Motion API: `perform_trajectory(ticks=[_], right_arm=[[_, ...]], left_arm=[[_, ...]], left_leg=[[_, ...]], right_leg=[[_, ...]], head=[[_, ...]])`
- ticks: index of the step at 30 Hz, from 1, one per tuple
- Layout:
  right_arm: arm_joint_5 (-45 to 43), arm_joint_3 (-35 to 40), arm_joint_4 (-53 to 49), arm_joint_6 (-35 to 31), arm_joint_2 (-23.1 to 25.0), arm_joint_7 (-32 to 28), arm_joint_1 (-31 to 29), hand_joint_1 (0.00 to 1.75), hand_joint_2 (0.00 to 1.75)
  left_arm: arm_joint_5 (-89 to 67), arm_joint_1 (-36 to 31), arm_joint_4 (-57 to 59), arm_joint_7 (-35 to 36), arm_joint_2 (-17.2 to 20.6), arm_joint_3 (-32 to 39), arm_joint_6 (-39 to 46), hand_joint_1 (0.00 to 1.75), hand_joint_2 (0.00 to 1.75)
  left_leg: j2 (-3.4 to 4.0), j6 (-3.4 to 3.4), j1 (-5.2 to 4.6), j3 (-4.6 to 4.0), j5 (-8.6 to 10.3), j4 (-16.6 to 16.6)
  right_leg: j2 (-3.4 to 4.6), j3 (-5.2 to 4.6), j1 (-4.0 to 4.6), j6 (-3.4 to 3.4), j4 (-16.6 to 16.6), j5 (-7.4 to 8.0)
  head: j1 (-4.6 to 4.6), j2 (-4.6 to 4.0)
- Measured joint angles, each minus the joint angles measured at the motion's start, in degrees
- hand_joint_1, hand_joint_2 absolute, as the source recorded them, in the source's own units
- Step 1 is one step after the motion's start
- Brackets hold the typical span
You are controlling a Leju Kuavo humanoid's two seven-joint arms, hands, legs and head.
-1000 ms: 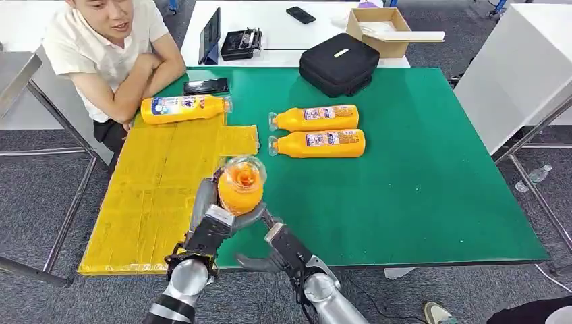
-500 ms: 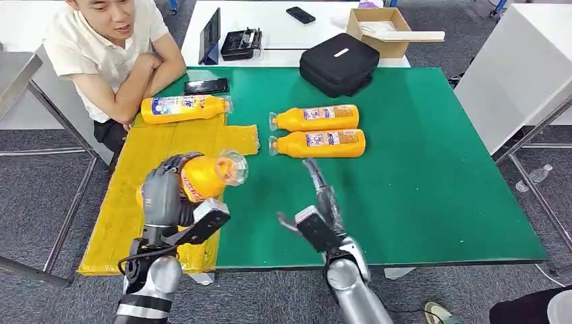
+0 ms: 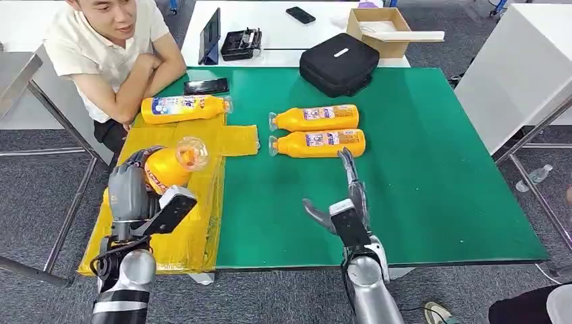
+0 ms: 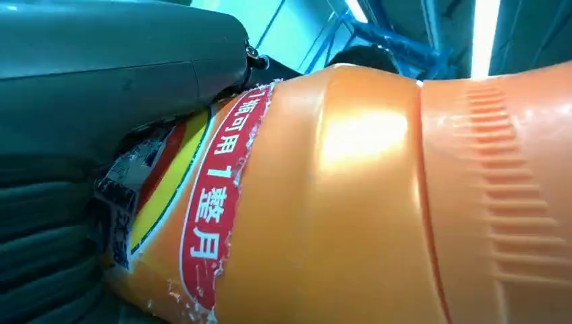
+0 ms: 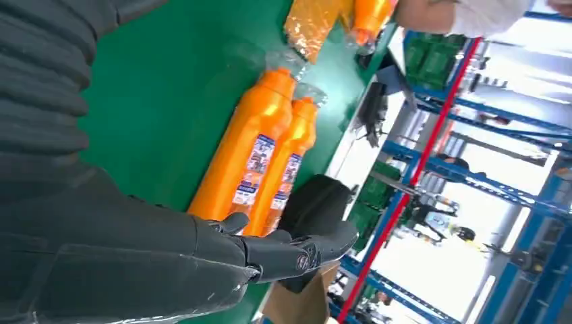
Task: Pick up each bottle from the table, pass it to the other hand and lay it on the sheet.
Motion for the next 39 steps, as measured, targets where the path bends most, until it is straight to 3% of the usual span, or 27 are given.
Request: perform_trajectory(ticks=[8,19,23,25,26,27,28,39], right_arm=[[-2.4,-0.2,0.2,0.0,0.0,-2.8,0.1,0.00,1.75],[-3.0,-0.8,1.3,0.1,0.0,-3.7,-0.2,0.00,1.75],[-3.0,-0.9,1.5,0.4,0.0,-3.7,-0.2,0.00,1.75],[-3.0,-0.9,1.7,0.6,0.0,-3.7,-0.2,0.00,1.75],[-3.0,-0.9,1.8,0.6,0.0,-3.7,-0.2,0.00,1.75],[-3.0,-1.0,1.9,0.6,0.0,-3.7,-0.3,0.00,1.75],[-3.0,-1.0,1.9,0.7,0.0,-3.7,-0.3,0.00,1.75],[-2.6,-1.5,3.3,-0.1,0.0,-4.3,-0.7,0.00,1.75]], left_arm=[[-8.6,-2.6,11.5,0.7,3.4,0.1,1.2,1.75,1.75],[-18.9,-5.9,30.0,4.4,7.0,-7.1,7.0,1.75,1.75],[-22.1,-7.0,32.6,7.0,7.5,-8.8,8.2,1.29,1.75],[-23.8,-7.7,34.7,9.7,8.2,-10.8,9.2,1.29,1.75],[-23.9,-8.1,35.5,10.3,8.3,-11.3,9.3,0.52,1.75],[-24.1,-8.5,36.1,10.5,8.3,-11.6,9.0,0.21,1.75],[-24.2,-8.9,36.9,10.7,8.3,-11.9,8.7,0.02,1.75],[-23.6,-12.9,43.6,11.0,8.4,-12.9,2.7,0.00,1.75]], left_leg=[[0.01,-0.02,0.00,0.00,0.02,0.0],[0.01,-0.02,0.00,-0.02,0.02,0.0],[0.00,-0.02,0.00,-0.01,0.02,0.0],[0.02,-0.03,0.00,0.00,0.03,0.0],[0.00,-0.01,0.00,0.01,0.05,0.0],[-0.02,0.01,0.00,0.01,0.06,0.0],[-0.03,0.01,0.00,0.02,0.06,0.0],[-0.13,0.01,0.00,0.52,0.06,0.0]], right_leg=[[0.01,-0.02,-0.01,0.00,0.0,0.00],[0.01,-0.03,-0.01,0.00,0.0,0.00],[0.01,-0.02,0.00,0.00,0.0,0.00],[0.01,-0.01,0.00,0.00,0.0,0.01],[0.00,0.00,0.00,-0.01,0.0,0.01],[-0.02,0.03,0.00,0.00,0.0,0.01],[-0.03,0.05,0.00,0.00,0.0,0.01],[-0.07,0.49,0.00,-0.06,0.0,-0.05]], head=[[0.00,0.00],[0.00,0.00],[0.00,0.00],[-0.02,0.00],[0.00,0.00],[0.00,0.00],[0.00,0.00],[0.00,0.00]])
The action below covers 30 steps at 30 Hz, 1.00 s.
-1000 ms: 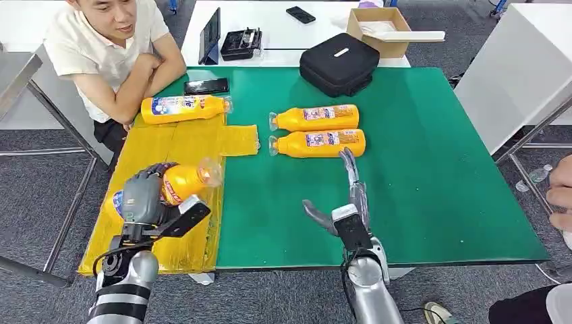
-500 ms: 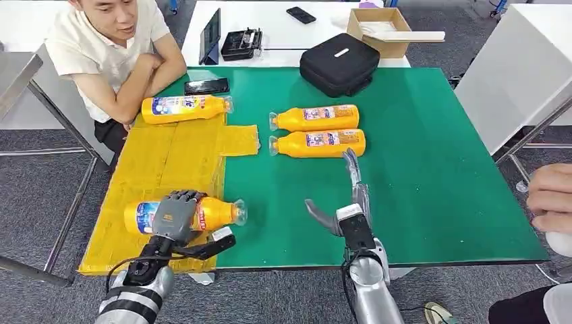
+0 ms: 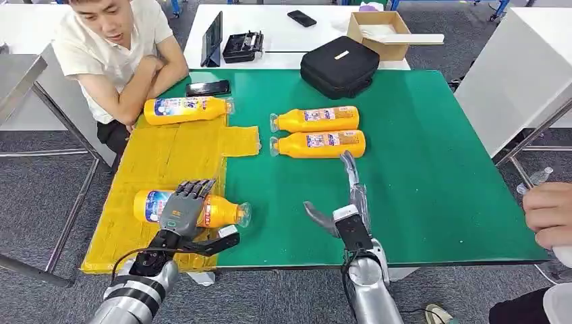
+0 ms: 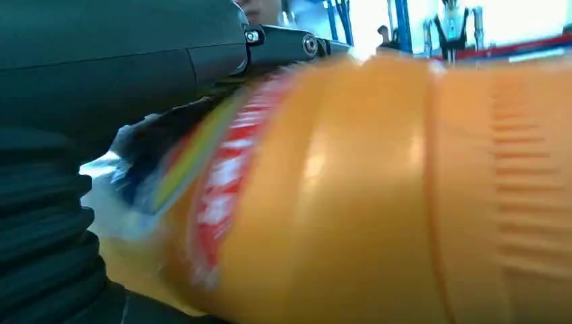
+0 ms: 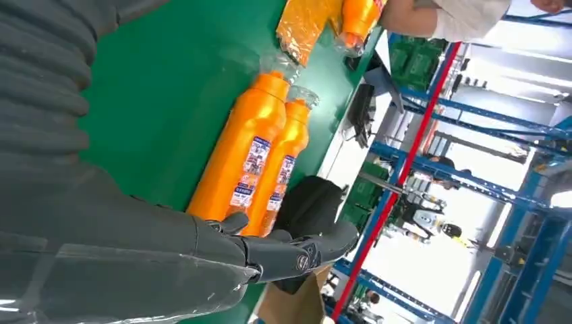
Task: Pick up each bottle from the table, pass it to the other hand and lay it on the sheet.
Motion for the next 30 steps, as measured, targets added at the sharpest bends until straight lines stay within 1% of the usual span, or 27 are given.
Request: perform_trajectory(ticks=[4,10,13,19,23,29,30], right_arm=[[0.4,-0.2,1.7,-0.2,-0.2,-1.0,-1.0,0.00,1.75],[0.9,-0.5,4.2,-0.9,-0.7,-2.0,-2.2,0.00,1.75],[1.2,-0.7,5.0,-1.1,-0.8,-2.2,-2.7,0.00,1.75],[1.2,-1.0,6.2,-1.1,-0.9,-2.3,-3.3,0.00,1.75],[1.2,-1.0,6.8,-1.2,-1.0,-2.6,-3.7,0.00,1.75],[1.2,-1.2,7.1,-1.3,-1.1,-2.6,-3.7,0.00,1.75],[1.2,-1.2,7.1,-1.3,-1.1,-2.6,-3.6,0.00,1.75]], left_arm=[[2.1,-2.0,3.0,-1.0,0.0,0.2,-5.3,0.00,1.75],[2.9,-4.2,5.8,-2.1,0.0,0.4,-8.2,0.00,1.75],[2.9,-4.8,6.6,-2.2,0.0,0.4,-8.5,0.00,1.75],[3.0,-5.2,7.5,-2.2,0.0,0.4,-8.7,0.00,1.75],[3.8,-6.1,8.2,-2.2,0.0,0.5,-11.0,0.00,1.75],[4.2,-6.0,8.5,-2.7,-0.3,0.1,-8.4,0.00,1.75],[4.0,-5.8,8.2,-2.9,-0.5,-0.1,-7.4,0.00,1.75]], left_leg=[[-0.01,-0.05,0.00,0.41,-0.04,0.0],[-0.05,-0.05,-0.01,0.64,0.05,0.0],[-0.15,-0.06,-0.01,0.72,0.07,0.0],[-0.17,-0.07,-0.01,0.81,0.09,0.0],[-0.17,-0.08,-0.01,0.86,0.09,0.0],[-0.18,-0.08,-0.01,0.88,0.09,0.0],[-0.18,-0.08,-0.01,0.88,0.08,0.0]], right_leg=[[-0.01,-0.07,0.01,-0.16,0.0,-0.11],[-0.03,0.23,0.00,-0.17,0.0,-0.07],[-0.10,0.76,0.00,-0.06,0.0,0.00],[-0.12,0.85,0.01,-0.07,0.0,0.00],[-0.11,0.93,0.01,-0.07,0.0,0.00],[-0.12,0.74,0.00,-0.07,0.0,-0.01],[-0.12,0.42,0.00,-0.07,0.0,-0.02]], head=[[0.00,0.00],[0.00,0.00],[0.00,0.00],[0.00,0.00],[0.00,0.00],[0.00,0.00],[0.00,0.00]])
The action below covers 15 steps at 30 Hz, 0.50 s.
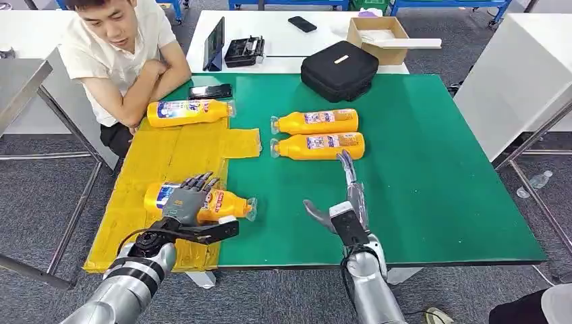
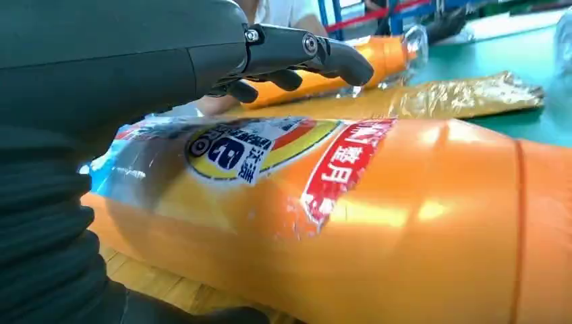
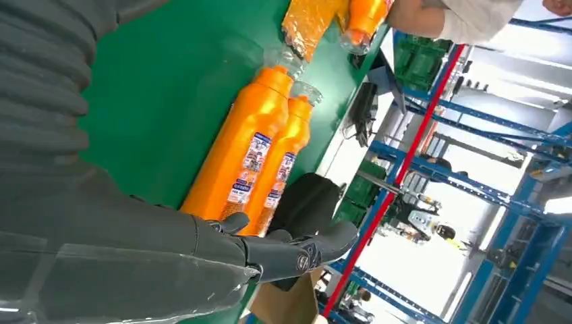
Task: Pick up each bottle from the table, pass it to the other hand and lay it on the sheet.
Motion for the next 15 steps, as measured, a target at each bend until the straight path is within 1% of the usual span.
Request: perform_trajectory(ticks=[4,6,7,15], right_arm=[[0.3,-0.2,-0.6,-0.3,0.0,0.2,1.0,0.00,1.75],[0.6,-0.2,-1.0,-0.5,0.0,0.5,1.4,0.00,1.75],[0.7,-0.3,-1.1,-0.6,0.0,0.5,1.7,0.00,1.75],[1.1,-0.9,-2.3,-0.8,0.0,0.8,3.4,0.00,1.75]], left_arm=[[-0.5,2.5,-4.6,-0.4,-1.0,-1.5,1.6,0.00,1.75],[-0.4,4.3,-7.6,-0.5,-1.3,-2.8,1.3,0.00,1.75],[-0.4,5.1,-9.3,-0.7,-1.4,-3.5,0.9,0.00,1.75],[2.9,11.5,-21.9,-2.0,-1.3,-10.0,-1.1,0.00,1.75]], left_leg=[[-0.02,0.00,0.00,-0.18,-0.01,0.0],[0.01,0.01,-0.01,-0.42,0.04,0.0],[0.03,0.02,-0.01,-0.55,0.09,0.0],[0.17,0.03,0.01,-1.23,0.14,0.1]], right_leg=[[-0.01,-0.16,0.00,0.01,0.0,-0.02],[0.01,0.09,-0.02,0.06,0.0,0.08],[0.01,0.00,-0.01,-0.02,0.0,0.21],[0.03,-0.74,0.01,0.01,0.0,0.23]], head=[[0.02,0.00],[0.00,0.00],[0.00,0.00],[0.00,0.00]])
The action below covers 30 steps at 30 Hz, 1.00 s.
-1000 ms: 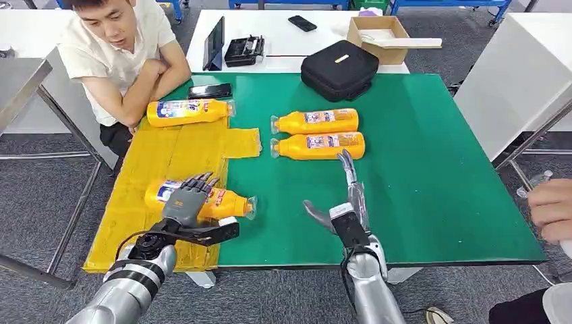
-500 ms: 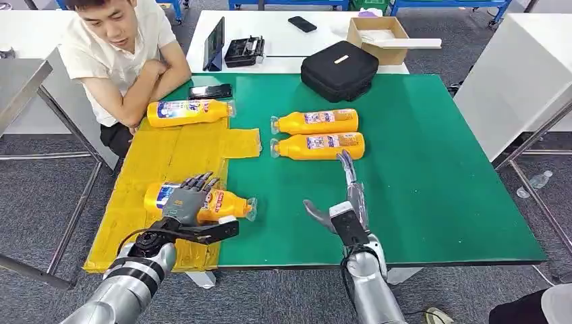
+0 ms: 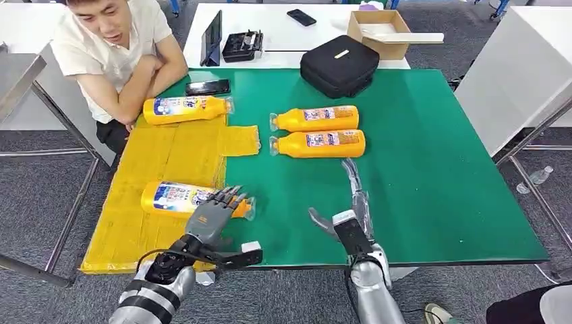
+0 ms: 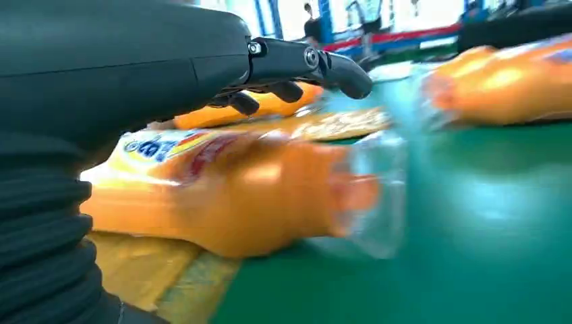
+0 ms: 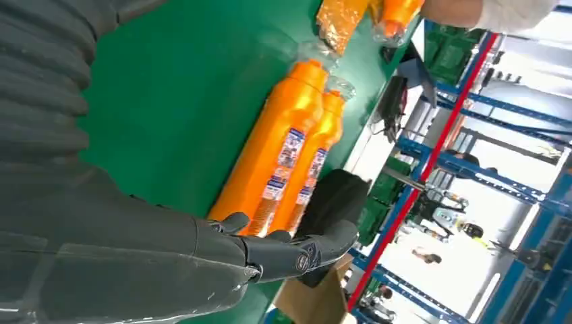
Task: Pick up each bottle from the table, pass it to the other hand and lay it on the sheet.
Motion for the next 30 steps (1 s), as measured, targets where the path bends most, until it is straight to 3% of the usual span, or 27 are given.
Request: perform_trajectory(ticks=[14,19,25,26,29,30], right_arm=[[0.6,-0.7,-2.6,0.2,0.0,0.8,1.0,0.00,1.75],[-9.9,-2.7,-6.1,8.6,0.4,1.4,3.0,0.00,1.75],[-2.0,-3.8,-14.1,4.6,0.5,3.3,7.9,0.00,1.75],[-0.4,-3.9,-15.9,4.0,0.6,3.8,8.8,0.00,0.00],[0.2,-4.2,-19.2,3.8,0.7,4.5,10.7,0.00,0.00],[-0.5,-4.3,-19.9,4.4,0.8,5.1,11.0,0.00,1.75]], left_arm=[[-1.7,3.6,-13.1,1.7,1.0,-6.2,7.0,0.00,1.75],[14.4,8.4,-21.2,-3.2,-1.4,-4.9,4.8,0.00,1.75],[38.4,14.9,-29.6,-9.9,-5.7,-0.9,-1.0,0.00,1.75],[40.8,16.1,-30.6,-10.7,-6.4,0.0,-1.4,0.00,1.75],[42.9,18.3,-32.9,-11.4,-7.4,1.9,-2.4,0.00,1.75],[44.2,18.7,-33.4,-11.4,-7.7,2.4,-3.1,0.00,1.75]], left_leg=[[0.04,0.00,0.00,-0.24,-0.01,0.0],[0.03,0.00,-0.01,-0.38,-0.01,0.0],[0.05,-0.03,-0.01,-0.44,-0.09,0.0],[0.07,-0.05,0.00,-0.45,-0.10,0.0],[0.09,-0.05,0.00,-0.48,-0.11,0.0],[0.10,-0.05,0.01,-0.48,-0.11,0.0]], right_leg=[[0.01,-0.23,0.00,0.00,0.0,-0.01],[0.01,-0.36,-0.01,0.01,0.0,-0.02],[0.01,-0.45,-0.01,0.00,0.0,-0.04],[0.02,-0.48,0.00,0.00,0.0,-0.04],[0.04,-0.54,0.00,-0.01,0.0,-0.05],[0.04,-0.55,0.01,-0.01,0.0,-0.05]], head=[[0.00,0.00],[0.02,0.00],[0.00,0.00],[0.00,0.00],[0.00,0.00],[0.00,0.00]])
